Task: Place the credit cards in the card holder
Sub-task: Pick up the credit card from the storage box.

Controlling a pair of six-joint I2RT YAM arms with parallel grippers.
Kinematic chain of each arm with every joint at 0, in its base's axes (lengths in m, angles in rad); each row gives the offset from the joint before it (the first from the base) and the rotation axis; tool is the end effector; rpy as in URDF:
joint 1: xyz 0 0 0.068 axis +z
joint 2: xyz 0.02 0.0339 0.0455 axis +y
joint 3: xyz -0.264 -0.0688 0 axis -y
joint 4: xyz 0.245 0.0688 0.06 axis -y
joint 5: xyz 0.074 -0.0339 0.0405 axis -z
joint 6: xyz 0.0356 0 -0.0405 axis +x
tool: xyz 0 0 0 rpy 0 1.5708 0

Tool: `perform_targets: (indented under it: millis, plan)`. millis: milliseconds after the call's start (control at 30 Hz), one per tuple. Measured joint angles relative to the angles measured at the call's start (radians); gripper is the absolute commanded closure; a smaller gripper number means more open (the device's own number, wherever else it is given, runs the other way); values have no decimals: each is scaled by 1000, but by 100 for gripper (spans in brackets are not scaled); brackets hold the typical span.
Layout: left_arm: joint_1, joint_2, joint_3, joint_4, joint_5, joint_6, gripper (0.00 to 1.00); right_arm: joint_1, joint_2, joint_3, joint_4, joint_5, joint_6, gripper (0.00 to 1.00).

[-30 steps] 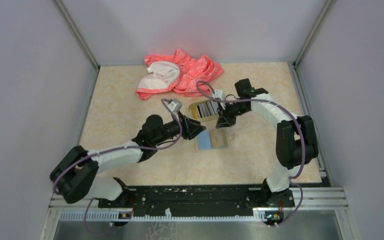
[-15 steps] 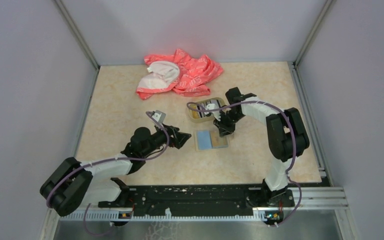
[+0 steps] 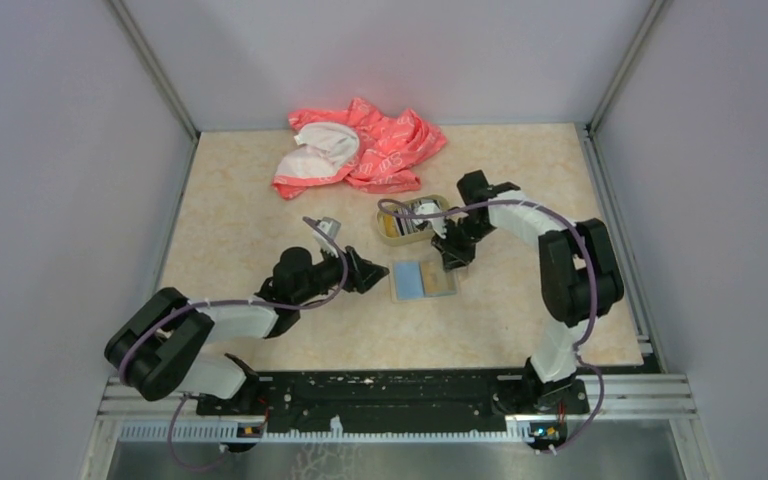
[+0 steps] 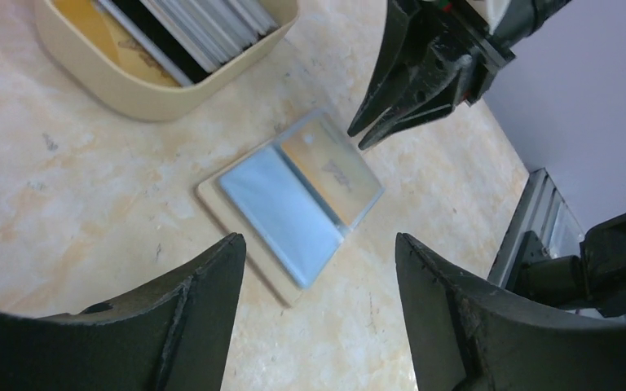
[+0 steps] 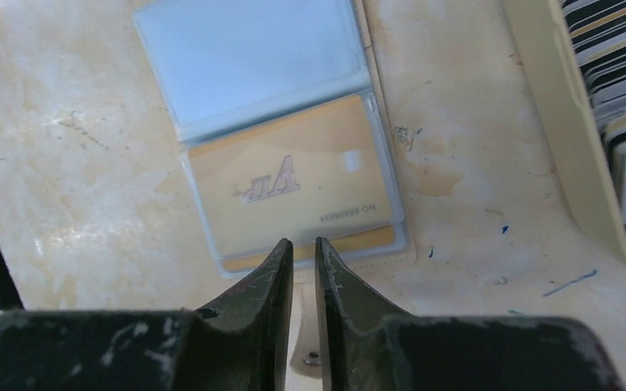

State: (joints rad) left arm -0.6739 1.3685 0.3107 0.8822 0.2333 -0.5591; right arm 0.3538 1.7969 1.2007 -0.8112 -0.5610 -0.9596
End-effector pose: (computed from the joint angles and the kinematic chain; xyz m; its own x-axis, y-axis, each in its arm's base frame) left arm 0.1874 -0.1602 0.1691 -0.5321 -0.2355 -0.8133 0.5931 0.5819 -0.5565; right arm 0.3054 0.1330 0.1801 -0.2244 -0.8221 -0.5233 -0.9729 0.1586 0.1680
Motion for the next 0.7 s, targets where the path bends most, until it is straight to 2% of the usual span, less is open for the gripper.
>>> perform_targets:
  millis: [67,133,233,267,300,433,533,700]
  plan:
    - [12,26,40,-2,19,-14,26,-19,-33,0,-17,-46,-8,76]
    - [27,52,90,-7,43,-29,26,-46,-107,0,-25,-104,-9,58]
    - [60,117,198,-20,84,-57,24,-69,-250,14,-3,-164,27,25]
    - [72,140,233,-27,96,-69,23,-74,-298,20,23,-178,53,17]
    - [84,166,270,-37,106,-80,22,-76,-345,31,56,-193,84,14]
    - [134,289,434,-97,146,-130,20,-76,-454,56,208,-266,234,14]
    - [149,367,536,-162,157,-165,19,-76,-456,58,318,-336,370,15]
    - [151,452,634,-249,143,-209,21,-89,-412,8,396,-395,484,15]
